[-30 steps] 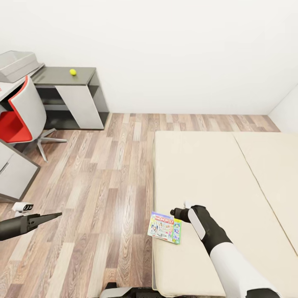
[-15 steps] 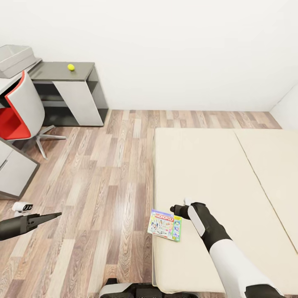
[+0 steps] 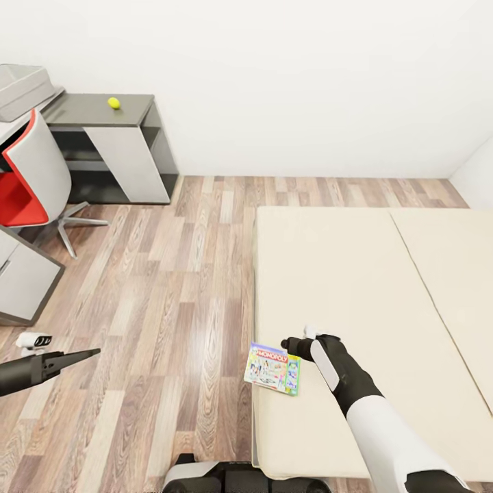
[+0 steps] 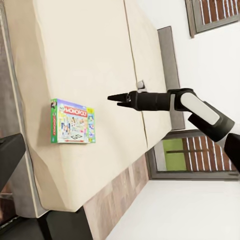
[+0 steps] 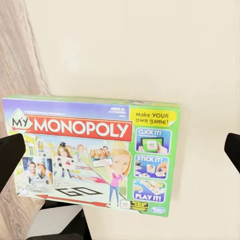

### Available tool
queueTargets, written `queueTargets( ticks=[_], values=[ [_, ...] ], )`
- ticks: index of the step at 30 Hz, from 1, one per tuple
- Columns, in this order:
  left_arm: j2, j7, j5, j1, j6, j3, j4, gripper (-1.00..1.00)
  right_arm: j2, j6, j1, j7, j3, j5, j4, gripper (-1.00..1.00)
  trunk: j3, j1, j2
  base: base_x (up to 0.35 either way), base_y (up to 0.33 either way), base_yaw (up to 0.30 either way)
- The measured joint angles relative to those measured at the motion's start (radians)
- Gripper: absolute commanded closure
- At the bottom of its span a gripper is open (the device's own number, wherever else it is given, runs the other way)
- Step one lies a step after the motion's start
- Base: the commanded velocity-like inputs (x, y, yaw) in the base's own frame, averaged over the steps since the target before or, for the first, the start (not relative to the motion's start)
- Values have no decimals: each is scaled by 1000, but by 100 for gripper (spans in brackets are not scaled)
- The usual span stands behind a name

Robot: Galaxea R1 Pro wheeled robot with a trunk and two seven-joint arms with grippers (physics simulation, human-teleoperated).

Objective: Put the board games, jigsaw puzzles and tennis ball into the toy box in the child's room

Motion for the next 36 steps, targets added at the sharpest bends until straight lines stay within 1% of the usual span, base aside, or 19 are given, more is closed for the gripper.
queueTargets(
  ticks=[10,14,26,36],
  values=[
    [-2,0,3,-4,1,4,0,-100,0,-1,0,4,32,-3,-1,-100,-16,0,0,0,0,0],
    [-2,0,3,-4,1,5,0,-100,0,0,0,6,35,-4,-1,-100,-23,0,0,0,0,0],
    [-3,0,2,-5,-1,4,0,-100,0,0,0,62,36,-4,-3,-100,-43,0,0,0,0,0],
    [-4,0,2,-5,-3,5,0,-100,-1,0,0,74,37,-3,-5,-100,-59,0,0,0,0,0]
  ],
)
